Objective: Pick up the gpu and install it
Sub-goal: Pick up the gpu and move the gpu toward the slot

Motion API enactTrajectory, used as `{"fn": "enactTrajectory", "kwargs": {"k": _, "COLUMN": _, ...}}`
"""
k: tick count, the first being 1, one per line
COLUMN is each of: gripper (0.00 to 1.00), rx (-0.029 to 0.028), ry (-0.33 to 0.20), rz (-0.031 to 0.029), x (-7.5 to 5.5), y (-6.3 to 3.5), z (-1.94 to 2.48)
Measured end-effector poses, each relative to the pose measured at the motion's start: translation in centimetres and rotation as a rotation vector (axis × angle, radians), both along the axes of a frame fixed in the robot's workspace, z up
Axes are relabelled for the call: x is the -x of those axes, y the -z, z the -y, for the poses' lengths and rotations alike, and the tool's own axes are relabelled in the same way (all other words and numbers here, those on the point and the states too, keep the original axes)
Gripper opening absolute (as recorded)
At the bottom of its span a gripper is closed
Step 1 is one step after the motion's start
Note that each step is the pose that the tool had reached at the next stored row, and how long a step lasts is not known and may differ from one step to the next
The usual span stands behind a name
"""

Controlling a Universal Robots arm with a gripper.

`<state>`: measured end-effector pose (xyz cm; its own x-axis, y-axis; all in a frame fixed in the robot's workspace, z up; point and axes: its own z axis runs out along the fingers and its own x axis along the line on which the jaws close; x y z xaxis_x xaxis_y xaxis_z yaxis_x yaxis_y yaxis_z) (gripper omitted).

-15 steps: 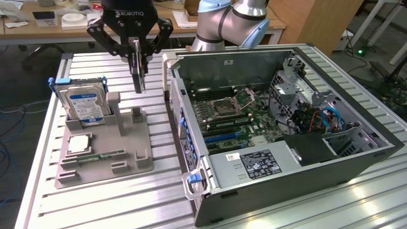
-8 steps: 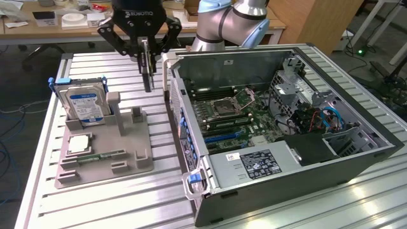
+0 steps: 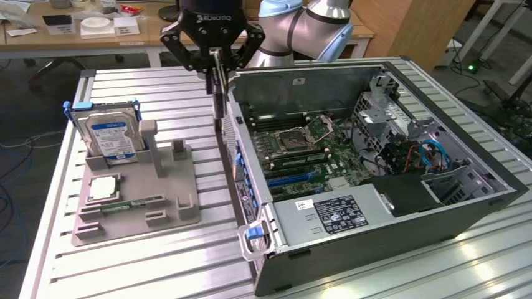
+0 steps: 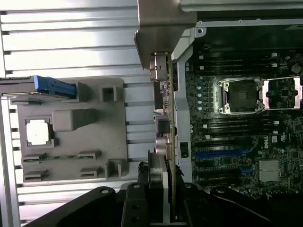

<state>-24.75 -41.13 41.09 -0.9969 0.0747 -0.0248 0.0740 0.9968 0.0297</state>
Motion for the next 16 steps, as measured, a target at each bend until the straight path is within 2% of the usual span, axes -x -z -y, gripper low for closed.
{"fn": "enactTrajectory", "kwargs": {"k": 16, "gripper": 0.29, "rx": 0.0, "ry": 0.0, "rz": -0.0009, "x": -4.1, "y": 0.08, "z": 0.0}}
